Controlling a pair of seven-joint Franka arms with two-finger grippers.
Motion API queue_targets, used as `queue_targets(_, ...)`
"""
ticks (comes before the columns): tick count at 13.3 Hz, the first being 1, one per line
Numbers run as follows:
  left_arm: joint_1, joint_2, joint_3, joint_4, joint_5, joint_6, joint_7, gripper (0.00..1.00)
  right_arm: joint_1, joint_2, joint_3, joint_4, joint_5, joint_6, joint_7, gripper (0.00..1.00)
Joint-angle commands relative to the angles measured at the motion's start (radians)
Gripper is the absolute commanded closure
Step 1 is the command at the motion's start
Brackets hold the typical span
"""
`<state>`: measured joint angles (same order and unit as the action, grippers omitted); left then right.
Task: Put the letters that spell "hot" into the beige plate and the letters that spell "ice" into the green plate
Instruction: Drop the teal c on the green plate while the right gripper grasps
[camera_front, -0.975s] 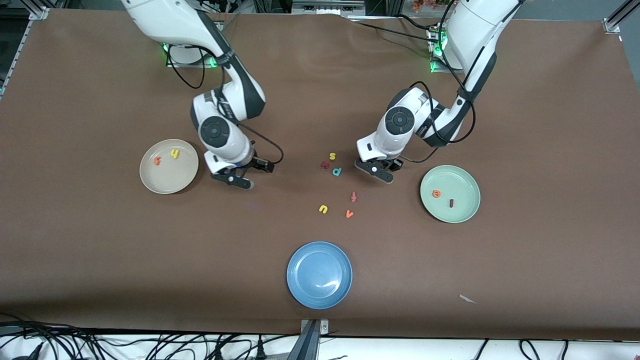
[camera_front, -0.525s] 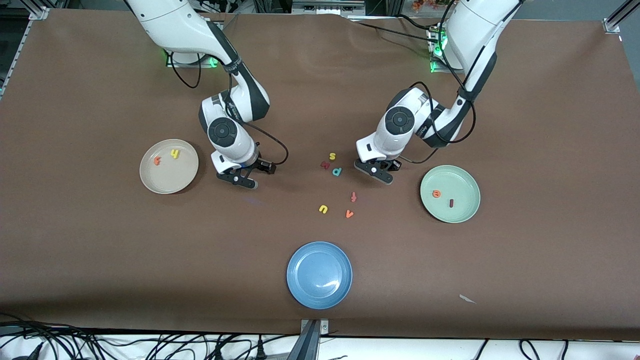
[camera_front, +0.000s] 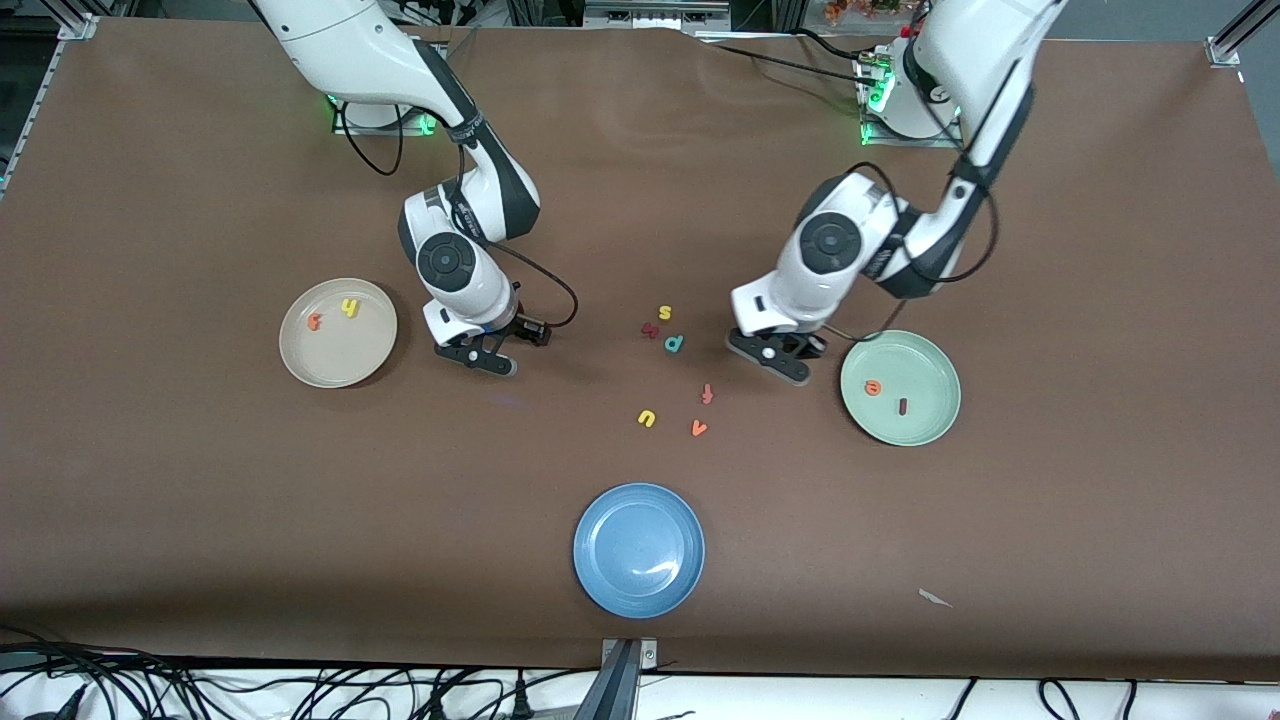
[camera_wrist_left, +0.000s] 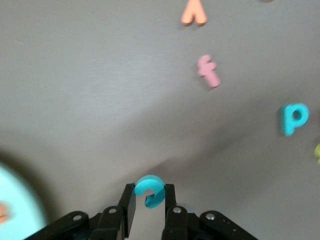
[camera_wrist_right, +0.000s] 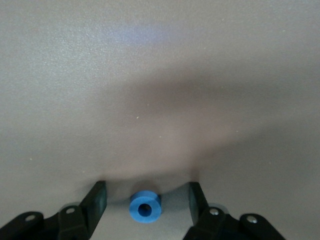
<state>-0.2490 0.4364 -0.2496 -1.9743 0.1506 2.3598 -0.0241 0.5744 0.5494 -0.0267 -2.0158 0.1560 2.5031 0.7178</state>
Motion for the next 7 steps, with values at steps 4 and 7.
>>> queue_targets(4, 0.128, -0.057, 0.077, -0.011, 0.015, -0.090, 0.437, 0.89, 0.002, -0.028, 0.007, -0.038, 0.014, 0.013, 0.006, 0.52)
queue_targets(7, 0.134, -0.048, 0.168, -0.035, 0.015, -0.086, 0.643, 0.83, 0.002, -0.028, 0.007, -0.038, 0.013, 0.013, 0.006, 0.54)
